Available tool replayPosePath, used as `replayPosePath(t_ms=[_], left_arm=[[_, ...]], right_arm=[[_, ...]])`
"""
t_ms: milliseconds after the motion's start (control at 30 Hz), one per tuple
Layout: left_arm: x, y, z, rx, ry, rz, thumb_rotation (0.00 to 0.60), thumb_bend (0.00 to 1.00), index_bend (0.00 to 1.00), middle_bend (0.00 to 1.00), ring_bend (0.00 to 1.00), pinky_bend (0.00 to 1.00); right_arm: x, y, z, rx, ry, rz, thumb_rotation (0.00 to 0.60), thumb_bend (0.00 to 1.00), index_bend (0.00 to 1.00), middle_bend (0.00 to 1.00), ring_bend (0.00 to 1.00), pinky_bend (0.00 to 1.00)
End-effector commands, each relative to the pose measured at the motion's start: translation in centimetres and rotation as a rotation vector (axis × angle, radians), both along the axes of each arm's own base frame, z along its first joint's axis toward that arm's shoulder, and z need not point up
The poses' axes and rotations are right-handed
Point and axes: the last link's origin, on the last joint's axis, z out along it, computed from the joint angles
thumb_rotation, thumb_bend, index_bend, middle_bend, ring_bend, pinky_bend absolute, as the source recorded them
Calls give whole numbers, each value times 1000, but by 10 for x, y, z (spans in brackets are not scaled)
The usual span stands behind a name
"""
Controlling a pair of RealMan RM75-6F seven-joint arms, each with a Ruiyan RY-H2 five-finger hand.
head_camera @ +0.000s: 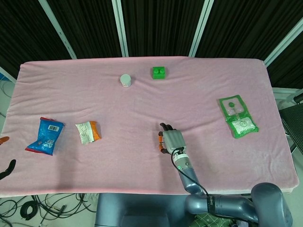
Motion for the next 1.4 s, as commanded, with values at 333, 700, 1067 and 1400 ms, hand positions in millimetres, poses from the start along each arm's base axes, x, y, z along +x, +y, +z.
replayPosePath(t_ms=[333, 700, 1067, 1400], left_arm=[[0, 0, 0, 5, 1, -3, 600, 298, 250, 42, 0, 0], [0, -1, 1, 17, 11, 4, 600, 298, 250, 42, 0, 0], [2, -3, -6, -42, 41, 24, 600, 298, 250, 44, 0, 0], [5, -5, -13, -81, 29, 28, 600, 293, 209, 44, 0, 0]], right_arm=[[5, 8, 8, 15, -3, -13, 600, 74, 79, 92, 133, 320], [-13, 5, 107, -169, -30, -17, 600, 74, 57, 53, 89, 244], [-88, 71, 215, -365, 61, 80, 600, 74, 48, 17, 53, 212], [-144, 144, 211, -394, 191, 78, 600, 74, 6, 1, 36, 204]])
